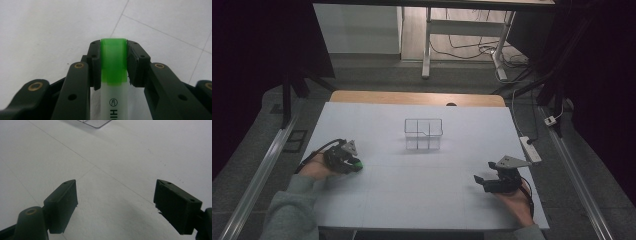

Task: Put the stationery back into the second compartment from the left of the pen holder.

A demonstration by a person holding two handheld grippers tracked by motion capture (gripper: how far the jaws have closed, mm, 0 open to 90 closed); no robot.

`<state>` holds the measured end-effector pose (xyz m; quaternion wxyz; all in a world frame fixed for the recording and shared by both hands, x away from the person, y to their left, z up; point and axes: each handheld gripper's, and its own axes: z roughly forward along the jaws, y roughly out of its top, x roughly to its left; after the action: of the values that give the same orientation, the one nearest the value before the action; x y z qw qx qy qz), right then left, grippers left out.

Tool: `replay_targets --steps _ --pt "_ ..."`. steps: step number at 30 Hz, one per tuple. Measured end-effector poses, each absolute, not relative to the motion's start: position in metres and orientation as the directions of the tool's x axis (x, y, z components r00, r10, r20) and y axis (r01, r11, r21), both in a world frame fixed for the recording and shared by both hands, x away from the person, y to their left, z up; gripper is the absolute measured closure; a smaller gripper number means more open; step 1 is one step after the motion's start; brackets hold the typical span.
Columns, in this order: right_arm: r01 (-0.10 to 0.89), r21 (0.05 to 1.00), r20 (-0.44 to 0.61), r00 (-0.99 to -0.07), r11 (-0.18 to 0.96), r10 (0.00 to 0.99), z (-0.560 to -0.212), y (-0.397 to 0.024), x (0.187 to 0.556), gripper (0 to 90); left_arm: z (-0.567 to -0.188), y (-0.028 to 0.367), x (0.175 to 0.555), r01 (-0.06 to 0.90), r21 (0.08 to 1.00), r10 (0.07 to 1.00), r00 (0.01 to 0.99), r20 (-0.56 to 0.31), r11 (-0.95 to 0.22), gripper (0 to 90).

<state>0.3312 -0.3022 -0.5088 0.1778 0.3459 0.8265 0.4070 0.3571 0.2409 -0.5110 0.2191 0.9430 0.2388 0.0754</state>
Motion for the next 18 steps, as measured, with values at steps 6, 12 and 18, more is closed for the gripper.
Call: replay_targets --steps 6,12,18 --pt "0.425 0.798 -0.014 -0.696 0.427 0.718 -0.508 -0.303 0.331 18.6 -0.498 0.246 0.356 0.433 0.511 0.524 0.851 0.039 -0.742 66.5" --pt "0.424 0.798 -0.015 -0.697 0.428 0.717 -0.508 -0.303 0.331 18.6 -0.487 0.251 0.355 0.448 0.570 0.571 0.820 0.044 -0.688 66.5" --pt "0.424 0.798 -0.016 -0.696 0.429 0.718 -0.508 -0.303 0.331 18.6 -0.481 0.253 0.353 0.451 0.594 0.594 0.802 0.058 -0.667 66.5"
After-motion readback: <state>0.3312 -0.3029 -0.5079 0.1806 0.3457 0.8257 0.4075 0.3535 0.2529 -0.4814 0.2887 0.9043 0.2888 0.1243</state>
